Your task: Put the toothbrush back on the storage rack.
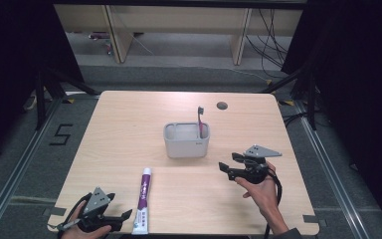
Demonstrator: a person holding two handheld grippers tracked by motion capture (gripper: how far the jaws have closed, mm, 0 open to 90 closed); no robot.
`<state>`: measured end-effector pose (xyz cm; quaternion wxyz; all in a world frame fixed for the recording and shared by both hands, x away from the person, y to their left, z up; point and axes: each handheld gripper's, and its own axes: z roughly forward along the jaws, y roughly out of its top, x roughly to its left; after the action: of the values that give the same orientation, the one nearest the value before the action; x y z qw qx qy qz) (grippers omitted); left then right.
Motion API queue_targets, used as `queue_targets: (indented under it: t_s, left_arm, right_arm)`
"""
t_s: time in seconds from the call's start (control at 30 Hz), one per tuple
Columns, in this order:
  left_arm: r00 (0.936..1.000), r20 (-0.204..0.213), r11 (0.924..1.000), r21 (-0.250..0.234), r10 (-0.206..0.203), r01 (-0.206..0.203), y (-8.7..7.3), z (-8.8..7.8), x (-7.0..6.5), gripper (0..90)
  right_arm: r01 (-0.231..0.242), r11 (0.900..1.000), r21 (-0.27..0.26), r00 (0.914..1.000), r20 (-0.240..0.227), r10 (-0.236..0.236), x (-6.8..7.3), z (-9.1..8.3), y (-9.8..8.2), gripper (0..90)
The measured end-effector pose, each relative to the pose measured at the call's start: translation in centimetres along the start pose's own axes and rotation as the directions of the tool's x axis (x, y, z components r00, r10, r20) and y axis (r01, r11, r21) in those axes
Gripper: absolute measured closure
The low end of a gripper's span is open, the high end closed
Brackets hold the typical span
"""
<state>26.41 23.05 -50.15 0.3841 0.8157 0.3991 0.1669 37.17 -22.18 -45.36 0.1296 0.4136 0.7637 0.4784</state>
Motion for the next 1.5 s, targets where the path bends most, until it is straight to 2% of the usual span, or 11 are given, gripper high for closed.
queue_targets:
  t_s: [0.07, 0.1, 0.13, 0.27, 0.33, 0.37, 0.47, 0.6, 0.63, 0.73, 1.5]
  left_arm:
    - [1.0, 0.0, 1.0, -0.001, 0.0, 0.0, 0.0, 0.0, 0.0, 17.3]
    - [1.0, 0.0, 1.0, -0.001, 0.0, 0.0, 0.0, 0.0, 0.0, 17.3]
    - [1.0, -0.001, 1.0, -0.003, -0.003, 0.003, 0.0, 0.0, 0.0, 17.3]
    - [1.0, -0.002, 1.0, 0.0, 0.0, 0.0, 0.0, 0.0, 0.0, 17.3]
    - [1.0, -0.001, 1.0, 0.001, 0.001, -0.001, 0.0, 0.0, 0.0, 17.3]
    - [1.0, -0.001, 1.0, -0.001, 0.0, 0.0, 0.0, 0.0, 0.0, 17.3]
    - [1.0, -0.002, 1.0, 0.001, -0.001, 0.001, 0.0, 0.0, 0.0, 17.3]
    - [1.0, -0.003, 1.0, -0.001, 0.0, 0.0, 0.0, 0.0, 0.0, 17.3]
    - [1.0, -0.002, 1.0, -0.001, -0.001, 0.001, 0.0, 0.0, 0.0, 17.3]
    - [1.0, -0.002, 1.0, -0.003, 0.0, 0.0, 0.0, 0.0, 0.0, 17.3]
    - [0.9999, -0.012, 1.0, 0.008, -0.002, 0.002, 0.1, -0.1, 0.1, 17.3]
  right_arm:
    - [0.05, 0.999, 0.016, 0.9986, 0.015, -0.05, -0.1, -0.1, -0.4, 33.0]
    - [0.003, 1.0, 0.025, 1.0, -0.003, -0.003, 0.2, -0.1, -0.7, 33.0]
    - [0.047, 0.999, 0.023, 0.9988, 0.01, -0.047, -0.1, -0.2, -0.8, 33.0]
    - [0.013, 1.0, 0.026, 0.9999, -0.005, -0.013, 0.2, -0.2, -1.3, 33.0]
    - [0.081, 0.996, 0.024, 0.9961, 0.032, -0.082, -0.1, -0.3, -1.5, 32.9]
    - [0.025, 0.999, 0.03, 0.9996, 0.012, -0.026, 0.3, -0.5, -1.7, 32.9]
    - [0.07, 0.997, 0.038, 0.9972, 0.021, -0.071, 0.1, -0.7, -1.9, 32.9]
    - [0.023, 0.999, 0.045, 0.9997, -0.003, -0.023, 0.5, -0.8, -2.3, 32.9]
    - [0.079, 0.996, 0.032, 0.9967, 0.019, -0.079, 0.2, -0.9, -2.3, 32.9]
    - [0.032, 0.998, 0.052, 0.9995, 0.005, -0.032, 0.6, -1.4, -2.6, 32.9]
    - [0.029, 0.997, 0.067, 0.9995, 0.013, -0.029, 0.9, -3.0, -5.3, 30.9]
